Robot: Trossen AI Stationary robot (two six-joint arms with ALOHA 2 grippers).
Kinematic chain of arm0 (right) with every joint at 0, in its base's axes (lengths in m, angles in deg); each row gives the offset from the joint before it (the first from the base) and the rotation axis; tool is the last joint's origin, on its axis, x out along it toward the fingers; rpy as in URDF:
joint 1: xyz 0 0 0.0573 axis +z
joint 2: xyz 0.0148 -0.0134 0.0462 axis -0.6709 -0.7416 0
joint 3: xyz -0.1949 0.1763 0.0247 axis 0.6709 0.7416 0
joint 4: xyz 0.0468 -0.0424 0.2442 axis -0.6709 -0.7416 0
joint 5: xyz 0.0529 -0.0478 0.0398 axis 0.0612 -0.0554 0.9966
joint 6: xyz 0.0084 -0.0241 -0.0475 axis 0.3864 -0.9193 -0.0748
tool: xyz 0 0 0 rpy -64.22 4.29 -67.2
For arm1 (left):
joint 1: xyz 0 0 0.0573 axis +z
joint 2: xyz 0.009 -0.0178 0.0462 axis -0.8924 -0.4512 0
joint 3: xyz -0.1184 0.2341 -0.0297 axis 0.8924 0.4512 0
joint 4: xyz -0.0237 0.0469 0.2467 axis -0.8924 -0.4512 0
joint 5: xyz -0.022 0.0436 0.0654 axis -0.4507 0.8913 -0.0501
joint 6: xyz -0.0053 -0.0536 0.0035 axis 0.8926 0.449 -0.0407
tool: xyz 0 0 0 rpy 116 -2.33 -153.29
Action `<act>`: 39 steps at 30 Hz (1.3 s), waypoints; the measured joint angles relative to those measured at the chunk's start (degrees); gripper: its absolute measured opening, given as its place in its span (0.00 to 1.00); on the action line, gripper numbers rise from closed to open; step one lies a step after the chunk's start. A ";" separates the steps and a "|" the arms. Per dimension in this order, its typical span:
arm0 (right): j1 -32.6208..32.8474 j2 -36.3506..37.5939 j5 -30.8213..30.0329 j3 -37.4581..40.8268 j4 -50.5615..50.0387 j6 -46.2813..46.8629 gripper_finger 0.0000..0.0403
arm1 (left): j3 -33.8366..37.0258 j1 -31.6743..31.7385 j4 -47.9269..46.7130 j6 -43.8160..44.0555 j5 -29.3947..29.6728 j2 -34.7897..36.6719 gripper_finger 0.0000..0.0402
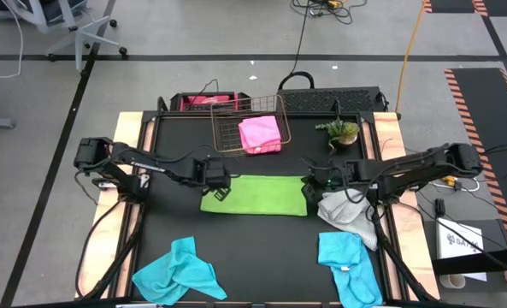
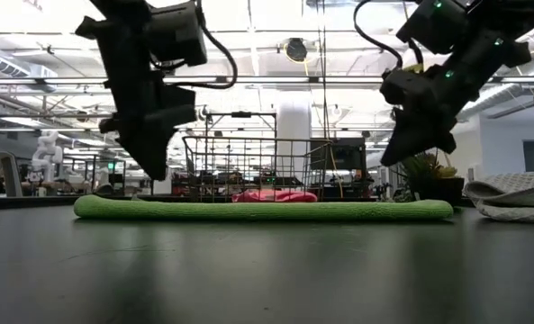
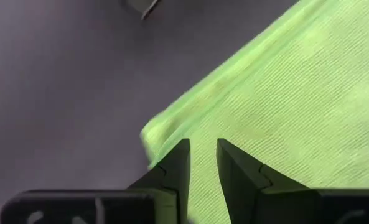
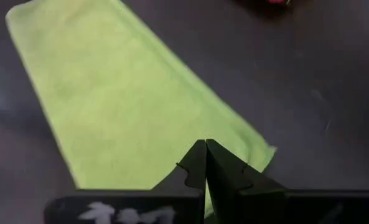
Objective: Fold microfiber towels
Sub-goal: Fold the green microfiber cloth in quarters
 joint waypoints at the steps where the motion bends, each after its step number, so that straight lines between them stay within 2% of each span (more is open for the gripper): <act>1: 0.00 0.15 0.70 0.00 0.08 0.34 0.00 | 0.03 0.00 -0.19 -0.03 -0.06 0.26 0.20; 5: 0.01 0.03 4.60 0.02 -1.15 0.69 0.00 | 0.09 -0.28 1.24 -0.24 -1.17 0.40 0.20; 9: -0.03 -0.55 4.65 0.06 -3.19 -0.74 0.04 | 0.11 -0.50 1.42 -0.23 -1.62 0.48 0.20; 16: -1.44 -0.69 4.73 0.27 -5.75 1.03 0.20 | 0.11 -0.63 1.22 1.12 -2.08 0.48 0.20; 21: -3.25 -0.69 4.76 2.50 -3.77 4.03 0.32 | 0.11 -0.79 1.17 2.39 -2.14 0.49 0.20; 26: -3.83 -0.71 4.80 5.88 -0.19 7.08 0.40 | 0.11 -0.85 1.17 3.19 -2.16 0.49 0.20; 32: -4.67 -0.69 7.92 9.84 9.65 7.14 0.42 | 0.11 -0.85 1.20 4.09 -2.17 0.49 0.20; 39: -4.87 -0.69 9.22 11.89 9.65 7.24 0.42 | 0.09 -0.87 1.20 5.43 -2.28 0.49 0.20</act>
